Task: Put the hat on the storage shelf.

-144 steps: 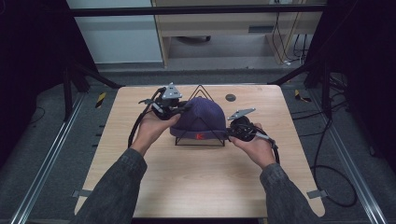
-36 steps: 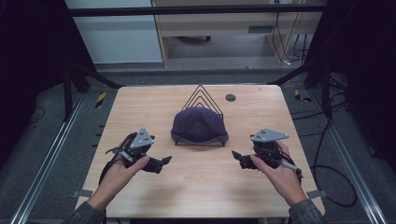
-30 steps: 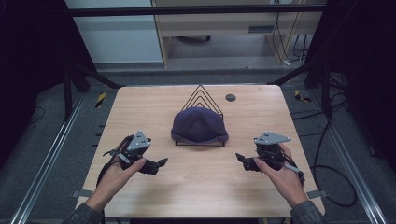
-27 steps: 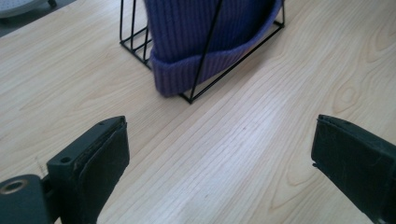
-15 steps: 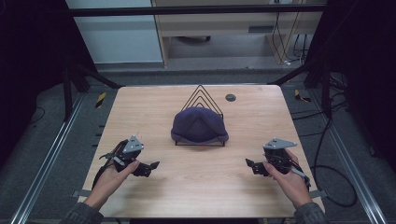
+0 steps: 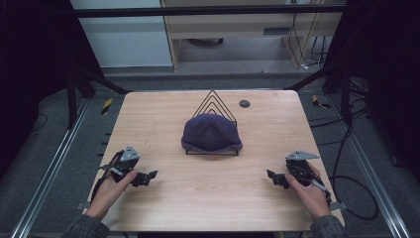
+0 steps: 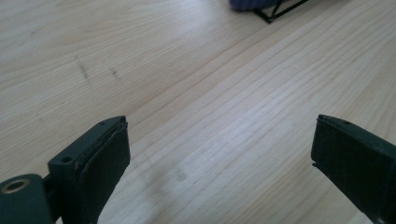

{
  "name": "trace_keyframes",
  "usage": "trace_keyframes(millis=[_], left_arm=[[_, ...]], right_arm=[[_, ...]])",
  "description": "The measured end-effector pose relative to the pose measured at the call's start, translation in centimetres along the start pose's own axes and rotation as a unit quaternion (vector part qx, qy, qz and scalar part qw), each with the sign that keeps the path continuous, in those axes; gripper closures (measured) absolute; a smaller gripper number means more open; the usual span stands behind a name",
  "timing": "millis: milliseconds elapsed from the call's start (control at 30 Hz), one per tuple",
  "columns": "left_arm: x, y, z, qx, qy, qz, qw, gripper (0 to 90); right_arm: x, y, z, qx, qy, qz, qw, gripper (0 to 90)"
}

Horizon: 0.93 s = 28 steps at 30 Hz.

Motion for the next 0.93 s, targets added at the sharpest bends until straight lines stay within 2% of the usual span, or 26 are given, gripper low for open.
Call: trace_keyframes(millis=[67, 167, 233, 300, 367, 433, 500, 567, 600, 933], left_arm=[[0.6, -1.0, -0.3, -0.011, -0.010, 0.007, 0.9999, 4.0], [1.2, -1.9, -0.6, -0.016, -0.022, 0.022, 0.9994, 4.1], [1.4, -2.2, -0.7, -0.018, -0.028, 0.028, 0.9991, 4.1], [1.7, -2.3, -0.9, -0.017, -0.036, 0.028, 0.9988, 4.0], [2.0, -2.3, -1.1, -0.018, -0.046, 0.023, 0.9985, 3.9], [2.4, -2.1, -1.5, -0.018, -0.061, 0.023, 0.9977, 3.6], [2.5, -2.0, -1.6, -0.021, -0.061, 0.017, 0.9978, 0.1], [2.6, -1.9, -1.6, -0.022, -0.059, 0.017, 0.9979, 0.0], [2.6, -1.9, -1.6, -0.020, -0.056, 0.019, 0.9981, 0.0], [2.7, -1.9, -1.5, -0.018, -0.057, 0.016, 0.9981, 0.0]], right_arm=[[0.3, 0.5, -0.1, 0.004, -0.001, -0.011, 0.9999, 11.2], [0.6, 0.9, -0.3, 0.006, -0.002, -0.033, 0.9994, 11.3], [1.0, 1.0, -0.6, 0.006, -0.009, -0.034, 0.9993, 11.2], [1.2, 1.1, -0.9, 0.018, -0.006, -0.026, 0.9995, 10.5], [1.2, 1.0, -0.9, 0.016, -0.008, -0.031, 0.9993, 10.2], [1.2, 1.0, -1.0, 0.023, -0.005, -0.026, 0.9994, 9.8], [1.3, 0.8, -1.1, 0.033, -0.003, -0.016, 0.9993, 8.6], [1.4, 0.5, -1.3, 0.045, -0.013, 0.006, 0.9989, 6.5], [1.4, 0.5, -1.3, 0.046, -0.014, 0.008, 0.9988, 6.5], [1.4, 0.3, -1.2, 0.049, -0.015, 0.004, 0.9987, 6.6]])
Point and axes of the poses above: each handheld gripper's, and its own axes: z roughly backward along the jaws, x roughly out of its underside, y roughly to its right, the point moved 8 cm from there along -z, roughly forward along the jaws, and after that the axes turned 10 degrees about z, right-handed, at the moved point
